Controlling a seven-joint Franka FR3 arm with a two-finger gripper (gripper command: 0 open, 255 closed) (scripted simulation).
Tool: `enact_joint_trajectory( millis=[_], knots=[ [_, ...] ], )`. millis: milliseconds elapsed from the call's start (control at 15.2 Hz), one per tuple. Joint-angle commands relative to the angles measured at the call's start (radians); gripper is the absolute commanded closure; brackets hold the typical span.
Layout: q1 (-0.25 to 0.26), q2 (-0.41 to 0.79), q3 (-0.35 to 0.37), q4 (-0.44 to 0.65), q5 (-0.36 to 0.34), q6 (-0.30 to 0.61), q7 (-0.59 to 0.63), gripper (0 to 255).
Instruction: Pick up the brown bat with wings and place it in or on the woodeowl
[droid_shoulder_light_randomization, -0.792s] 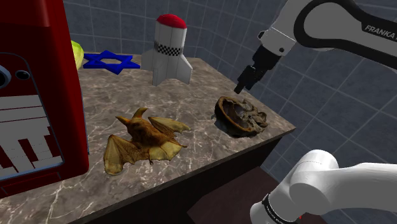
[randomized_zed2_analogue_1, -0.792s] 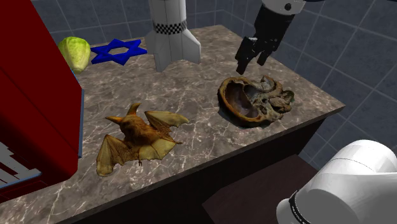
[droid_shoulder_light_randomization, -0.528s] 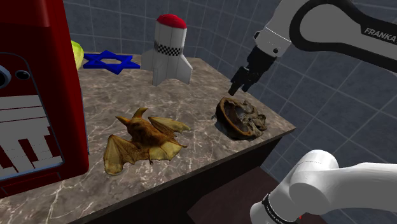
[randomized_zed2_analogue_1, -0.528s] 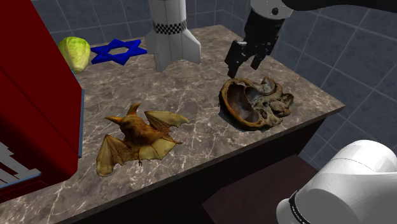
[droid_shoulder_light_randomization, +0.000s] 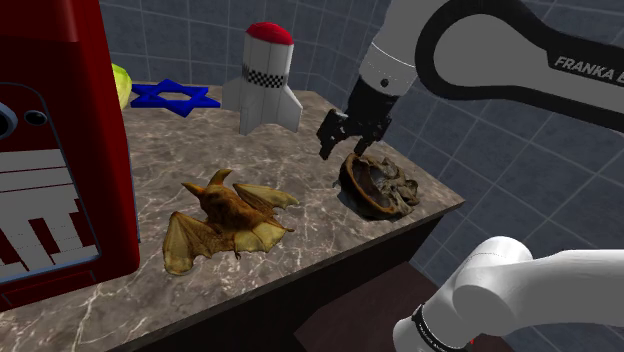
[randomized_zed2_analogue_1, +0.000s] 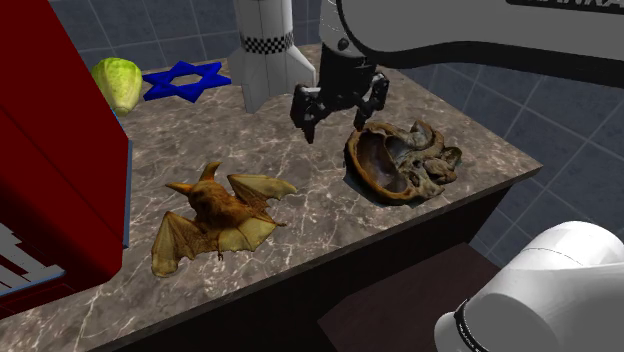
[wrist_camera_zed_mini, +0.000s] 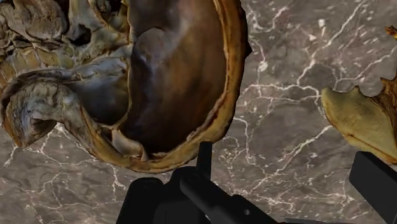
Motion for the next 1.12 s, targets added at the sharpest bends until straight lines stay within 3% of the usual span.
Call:
enact_joint_trajectory(
  millis=[0, 330, 594, 858, 990, 1056],
  knots=[
    [-0.02, 0.054, 0.074, 0.039, 0.005, 0.014, 0.113, 0],
    [-0.091, 0.214, 0.255, 0.174, -0.024, 0.025, 0.385, 0],
    [-0.164, 0.391, 0.415, 0.32, -0.109, 0.015, 0.625, 0],
    [-0.214, 0.647, 0.588, 0.506, -0.293, -0.035, 0.912, 0],
    [-0.182, 0.814, 0.643, 0.619, -0.429, -0.09, 1.07, 0],
    [-0.143, 0.898, 0.649, 0.682, -0.496, -0.125, 1.141, 0]
  ],
)
